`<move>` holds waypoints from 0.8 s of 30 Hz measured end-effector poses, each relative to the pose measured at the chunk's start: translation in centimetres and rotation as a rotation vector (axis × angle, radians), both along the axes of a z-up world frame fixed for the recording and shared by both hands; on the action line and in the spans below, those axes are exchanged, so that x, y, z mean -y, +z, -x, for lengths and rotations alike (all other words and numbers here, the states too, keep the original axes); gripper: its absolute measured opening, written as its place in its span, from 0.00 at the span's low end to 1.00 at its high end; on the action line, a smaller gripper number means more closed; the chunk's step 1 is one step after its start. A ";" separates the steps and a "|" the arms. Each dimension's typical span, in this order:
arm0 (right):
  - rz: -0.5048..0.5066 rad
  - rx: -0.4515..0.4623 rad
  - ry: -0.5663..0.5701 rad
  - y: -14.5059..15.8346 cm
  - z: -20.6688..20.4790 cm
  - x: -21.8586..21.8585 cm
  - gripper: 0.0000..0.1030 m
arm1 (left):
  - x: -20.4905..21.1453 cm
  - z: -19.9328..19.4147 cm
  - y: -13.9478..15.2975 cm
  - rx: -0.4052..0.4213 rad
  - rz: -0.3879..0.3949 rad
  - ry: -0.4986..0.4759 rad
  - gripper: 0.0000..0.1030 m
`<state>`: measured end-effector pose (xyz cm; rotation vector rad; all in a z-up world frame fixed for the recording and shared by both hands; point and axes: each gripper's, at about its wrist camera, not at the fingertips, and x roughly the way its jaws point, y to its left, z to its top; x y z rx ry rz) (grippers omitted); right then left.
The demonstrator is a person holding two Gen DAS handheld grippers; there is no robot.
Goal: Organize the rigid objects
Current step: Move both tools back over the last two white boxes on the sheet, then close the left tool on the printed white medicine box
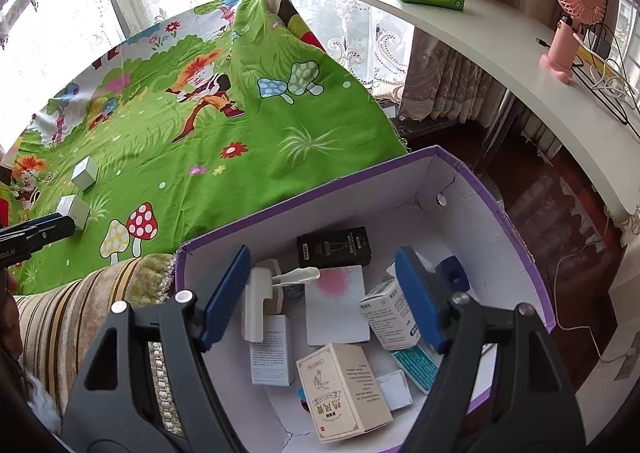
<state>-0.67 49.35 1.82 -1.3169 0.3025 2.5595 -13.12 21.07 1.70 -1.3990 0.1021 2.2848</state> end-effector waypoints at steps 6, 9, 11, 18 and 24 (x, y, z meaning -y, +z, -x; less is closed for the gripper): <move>-0.004 0.012 0.032 -0.2 1.1 1.4 0.76 | 3.6 1.7 -0.7 -0.022 0.058 0.073 0.74; -0.007 0.019 0.053 -0.3 1.8 2.4 0.76 | 5.1 2.7 -1.0 -0.026 0.073 0.103 0.78; -0.008 0.021 0.068 -0.3 2.4 3.0 0.76 | 6.1 3.3 -1.2 -0.025 0.086 0.121 0.80; -0.009 0.024 0.129 -0.4 4.7 5.6 0.78 | 8.4 5.2 -3.1 0.010 0.118 0.163 0.81; -0.011 0.026 0.193 -0.3 6.8 8.1 0.79 | 8.5 6.5 -4.3 0.017 0.151 0.150 0.82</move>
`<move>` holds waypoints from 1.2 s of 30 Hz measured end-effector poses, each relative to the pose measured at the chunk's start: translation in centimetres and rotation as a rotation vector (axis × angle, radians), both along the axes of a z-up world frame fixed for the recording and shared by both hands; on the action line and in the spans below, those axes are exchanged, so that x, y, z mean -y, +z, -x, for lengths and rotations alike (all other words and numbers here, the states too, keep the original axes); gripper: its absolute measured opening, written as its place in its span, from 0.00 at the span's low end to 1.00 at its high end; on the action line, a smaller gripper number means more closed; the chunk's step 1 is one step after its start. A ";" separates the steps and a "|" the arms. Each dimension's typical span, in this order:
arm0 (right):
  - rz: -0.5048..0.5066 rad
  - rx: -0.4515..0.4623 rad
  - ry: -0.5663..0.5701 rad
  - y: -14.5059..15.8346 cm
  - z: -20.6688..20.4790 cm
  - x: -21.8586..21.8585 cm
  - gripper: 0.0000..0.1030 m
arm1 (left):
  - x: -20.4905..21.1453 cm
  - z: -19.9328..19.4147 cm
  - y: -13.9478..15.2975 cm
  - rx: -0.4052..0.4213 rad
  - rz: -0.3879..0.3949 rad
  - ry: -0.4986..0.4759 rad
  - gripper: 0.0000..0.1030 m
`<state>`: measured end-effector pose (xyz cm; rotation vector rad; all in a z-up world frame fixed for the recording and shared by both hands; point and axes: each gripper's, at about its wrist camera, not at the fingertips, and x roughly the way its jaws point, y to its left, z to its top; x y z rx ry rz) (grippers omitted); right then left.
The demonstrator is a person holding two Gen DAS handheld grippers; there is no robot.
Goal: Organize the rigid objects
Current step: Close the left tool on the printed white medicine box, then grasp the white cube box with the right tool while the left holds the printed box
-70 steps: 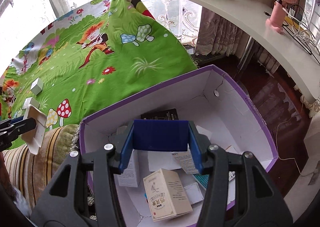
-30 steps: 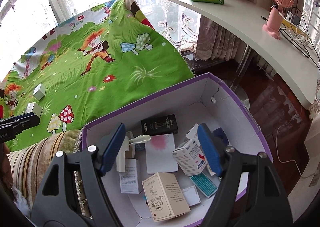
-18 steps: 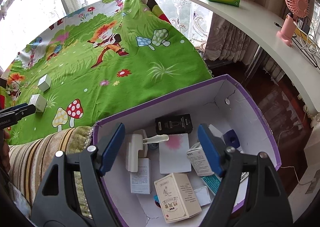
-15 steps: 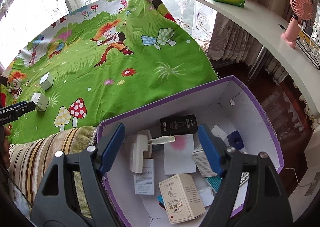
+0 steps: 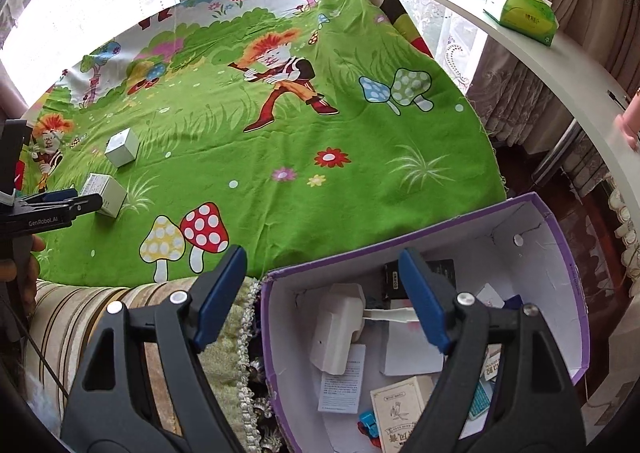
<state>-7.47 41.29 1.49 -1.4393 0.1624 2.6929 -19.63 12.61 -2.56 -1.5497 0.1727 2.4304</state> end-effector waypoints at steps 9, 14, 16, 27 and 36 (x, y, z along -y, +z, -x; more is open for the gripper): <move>0.000 0.016 0.078 -0.4 3.4 3.6 0.79 | 0.3 1.8 -1.6 0.032 0.008 -0.004 0.82; -0.004 0.028 0.126 -0.7 5.3 5.9 0.79 | 0.3 2.3 -2.1 0.031 0.006 -0.025 0.76; -0.007 0.029 0.144 -0.7 6.0 6.9 0.79 | 0.3 2.4 -2.3 0.034 -0.003 -0.030 0.72; -0.029 0.030 0.247 -1.0 10.0 13.4 0.80 | 2.2 3.1 -2.3 0.000 0.001 0.032 0.71; -0.032 0.031 0.305 -1.2 13.7 18.2 0.80 | 6.0 4.5 -2.0 -0.033 0.000 0.188 0.71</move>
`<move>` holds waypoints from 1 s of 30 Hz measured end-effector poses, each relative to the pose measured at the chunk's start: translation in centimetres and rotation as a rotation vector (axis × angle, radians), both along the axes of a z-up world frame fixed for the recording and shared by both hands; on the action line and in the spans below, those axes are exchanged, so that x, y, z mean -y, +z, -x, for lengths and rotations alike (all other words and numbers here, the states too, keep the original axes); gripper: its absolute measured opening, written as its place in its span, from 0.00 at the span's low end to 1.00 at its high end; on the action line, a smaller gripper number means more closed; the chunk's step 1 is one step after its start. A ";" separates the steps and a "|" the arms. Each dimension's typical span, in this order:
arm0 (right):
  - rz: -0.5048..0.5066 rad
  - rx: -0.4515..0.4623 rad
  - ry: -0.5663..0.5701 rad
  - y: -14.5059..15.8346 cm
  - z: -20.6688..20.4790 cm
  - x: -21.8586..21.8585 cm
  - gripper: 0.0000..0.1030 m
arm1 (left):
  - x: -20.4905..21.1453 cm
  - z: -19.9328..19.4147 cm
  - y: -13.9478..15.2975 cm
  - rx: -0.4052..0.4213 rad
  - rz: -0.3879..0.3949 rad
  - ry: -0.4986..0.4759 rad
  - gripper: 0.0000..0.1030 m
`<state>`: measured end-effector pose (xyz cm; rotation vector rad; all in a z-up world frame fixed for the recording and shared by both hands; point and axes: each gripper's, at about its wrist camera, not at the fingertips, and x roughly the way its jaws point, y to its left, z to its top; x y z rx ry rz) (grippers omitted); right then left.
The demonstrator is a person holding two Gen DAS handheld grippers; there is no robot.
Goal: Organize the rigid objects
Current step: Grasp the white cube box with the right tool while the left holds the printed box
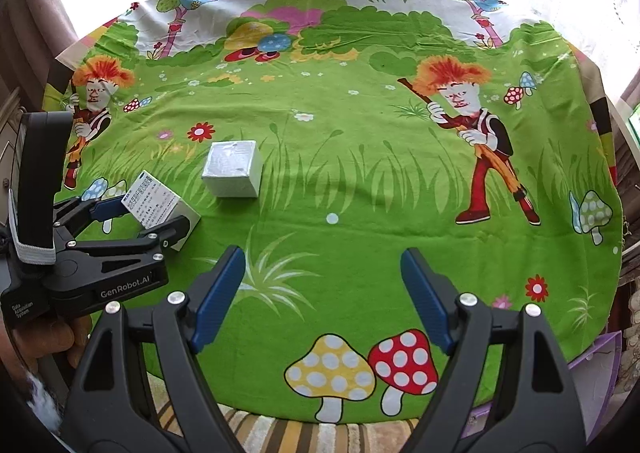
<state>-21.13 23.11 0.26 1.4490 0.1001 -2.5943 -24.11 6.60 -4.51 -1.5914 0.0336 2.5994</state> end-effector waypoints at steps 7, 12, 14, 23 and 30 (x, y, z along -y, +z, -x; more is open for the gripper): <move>0.007 0.009 0.043 -1.3 2.4 3.5 0.80 | 2.8 0.2 0.1 -0.025 -0.001 0.108 0.71; -0.004 0.013 0.064 -2.4 4.0 5.6 0.80 | 3.9 0.1 0.1 -0.040 -0.011 0.157 0.71; -0.008 0.010 0.068 -2.7 4.4 6.1 0.80 | 4.4 0.1 0.1 -0.044 -0.010 0.177 0.70; -0.014 0.013 0.052 -4.3 6.1 7.2 0.80 | 6.0 0.1 -0.2 -0.050 -0.032 0.235 0.70; -0.039 0.020 0.066 -5.5 6.7 8.1 0.68 | 6.0 0.1 -0.2 -0.054 -0.029 0.237 0.70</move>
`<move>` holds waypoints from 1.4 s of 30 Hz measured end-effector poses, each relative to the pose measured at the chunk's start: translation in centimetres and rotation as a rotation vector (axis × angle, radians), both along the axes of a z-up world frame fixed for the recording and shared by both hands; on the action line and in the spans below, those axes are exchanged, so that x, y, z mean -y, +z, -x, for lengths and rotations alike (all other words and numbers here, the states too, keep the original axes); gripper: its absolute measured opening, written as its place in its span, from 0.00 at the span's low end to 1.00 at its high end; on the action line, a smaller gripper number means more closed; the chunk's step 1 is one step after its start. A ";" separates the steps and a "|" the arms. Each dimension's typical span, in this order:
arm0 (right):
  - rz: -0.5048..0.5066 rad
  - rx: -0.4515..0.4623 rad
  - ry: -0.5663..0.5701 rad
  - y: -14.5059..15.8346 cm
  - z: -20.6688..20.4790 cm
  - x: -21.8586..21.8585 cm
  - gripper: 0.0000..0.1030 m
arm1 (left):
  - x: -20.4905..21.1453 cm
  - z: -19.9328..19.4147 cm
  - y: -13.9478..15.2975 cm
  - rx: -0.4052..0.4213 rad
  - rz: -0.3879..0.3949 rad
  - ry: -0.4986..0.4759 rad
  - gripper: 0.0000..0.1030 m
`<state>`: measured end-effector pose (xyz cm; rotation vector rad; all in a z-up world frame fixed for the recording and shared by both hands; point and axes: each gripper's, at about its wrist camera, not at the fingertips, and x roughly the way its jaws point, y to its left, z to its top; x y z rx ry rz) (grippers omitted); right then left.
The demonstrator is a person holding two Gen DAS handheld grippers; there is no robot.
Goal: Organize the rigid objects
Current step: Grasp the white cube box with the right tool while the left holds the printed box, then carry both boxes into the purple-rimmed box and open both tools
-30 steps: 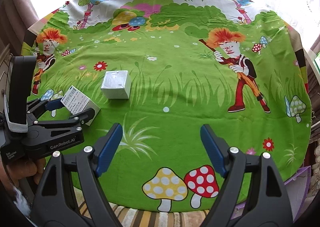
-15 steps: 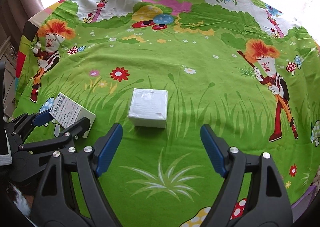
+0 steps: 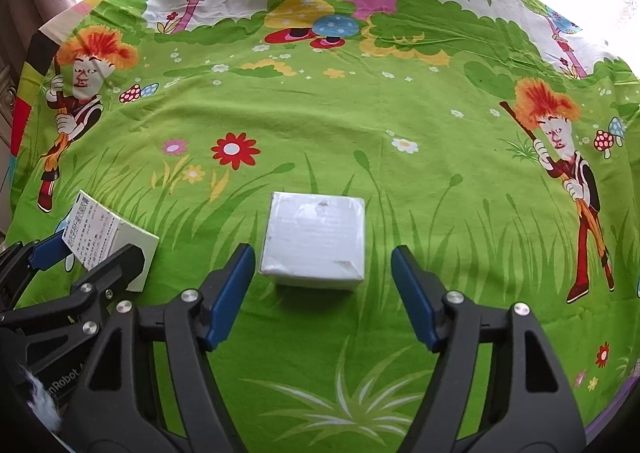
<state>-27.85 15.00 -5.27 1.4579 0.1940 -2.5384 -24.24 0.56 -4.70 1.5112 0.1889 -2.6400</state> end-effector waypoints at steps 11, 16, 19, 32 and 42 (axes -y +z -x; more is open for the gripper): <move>0.001 0.001 -0.030 -0.3 -0.3 -0.6 0.48 | -0.4 -0.1 0.1 -0.010 0.004 -0.020 0.70; 0.011 -0.012 -0.071 0.5 -1.7 -1.8 0.48 | -1.3 -0.5 0.6 -0.038 0.002 -0.060 0.70; 0.012 -0.021 -0.088 1.1 -2.8 -2.6 0.48 | -2.1 -0.9 1.1 -0.055 -0.001 -0.093 0.70; 0.014 -0.099 -0.151 5.0 -8.8 -6.4 0.48 | -5.3 -4.4 3.3 -0.074 -0.051 -0.179 0.70; 0.067 -0.111 -0.205 6.7 -15.3 -10.2 0.48 | -9.0 -8.4 5.0 -0.079 -0.092 -0.269 0.70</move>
